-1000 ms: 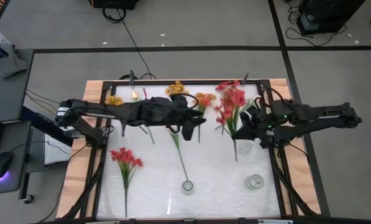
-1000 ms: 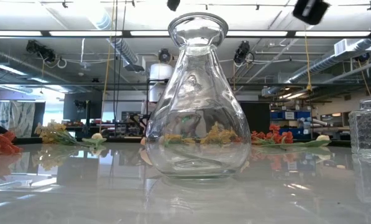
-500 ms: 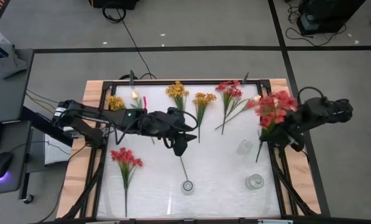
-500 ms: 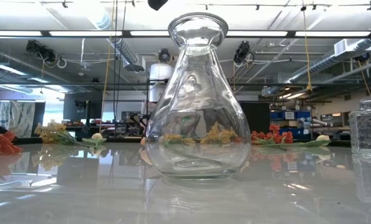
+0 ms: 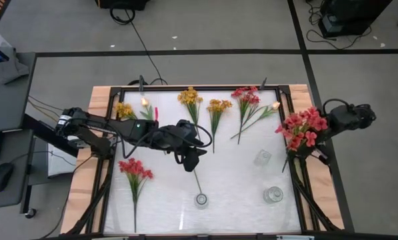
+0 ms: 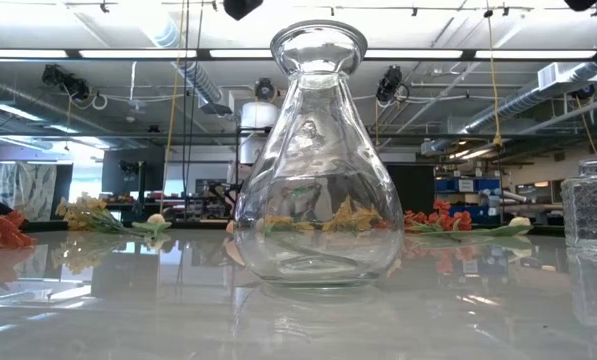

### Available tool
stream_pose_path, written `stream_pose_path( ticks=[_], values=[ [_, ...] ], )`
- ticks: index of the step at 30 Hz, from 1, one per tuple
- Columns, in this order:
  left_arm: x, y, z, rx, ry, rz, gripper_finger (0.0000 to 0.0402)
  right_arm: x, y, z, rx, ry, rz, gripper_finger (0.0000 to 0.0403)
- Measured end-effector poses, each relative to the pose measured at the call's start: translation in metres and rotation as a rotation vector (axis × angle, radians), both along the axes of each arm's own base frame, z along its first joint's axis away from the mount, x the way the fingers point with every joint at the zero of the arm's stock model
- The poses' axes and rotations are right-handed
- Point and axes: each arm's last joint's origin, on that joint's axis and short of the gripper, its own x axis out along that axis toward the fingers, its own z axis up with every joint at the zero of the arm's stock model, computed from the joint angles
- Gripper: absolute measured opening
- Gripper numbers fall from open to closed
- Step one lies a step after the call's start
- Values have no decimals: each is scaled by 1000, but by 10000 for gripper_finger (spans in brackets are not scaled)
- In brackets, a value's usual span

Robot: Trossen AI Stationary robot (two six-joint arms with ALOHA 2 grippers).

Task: Sort flowers into vase by color
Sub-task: Put the bottom right pink flowers into the bottom right transparent vase

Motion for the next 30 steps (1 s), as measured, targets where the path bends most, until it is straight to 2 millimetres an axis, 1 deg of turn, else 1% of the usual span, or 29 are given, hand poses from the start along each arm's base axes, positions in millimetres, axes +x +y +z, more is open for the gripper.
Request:
stream_pose_path(
  ticks=[4, 7, 13, 19, 23, 27, 30],
  values=[
    [0, 1, 0, 10, 3, -4, 188, -6, -4, -2, -28, -19, -39, 14],
    [0, 1, 0, 28, 7, -14, 188, -10, -5, -5, -49, -16, -36, 14],
    [-1, 3, -2, 42, 25, 3, 188, -20, -7, -8, -121, -71, 45, 14],
    [0, 7, -3, 56, 29, 30, 188, -36, -11, -19, -181, -70, 124, 13],
    [-1, 7, -3, 65, 30, 42, 188, -43, -14, -28, -177, -156, 146, 13],
    [-1, 7, -2, 66, 28, 48, 188, -35, -8, -39, -178, -108, 220, 13],
    [0, 7, -2, 68, 26, 53, 188, -27, -4, -46, -161, -141, 251, 13]
  ],
)
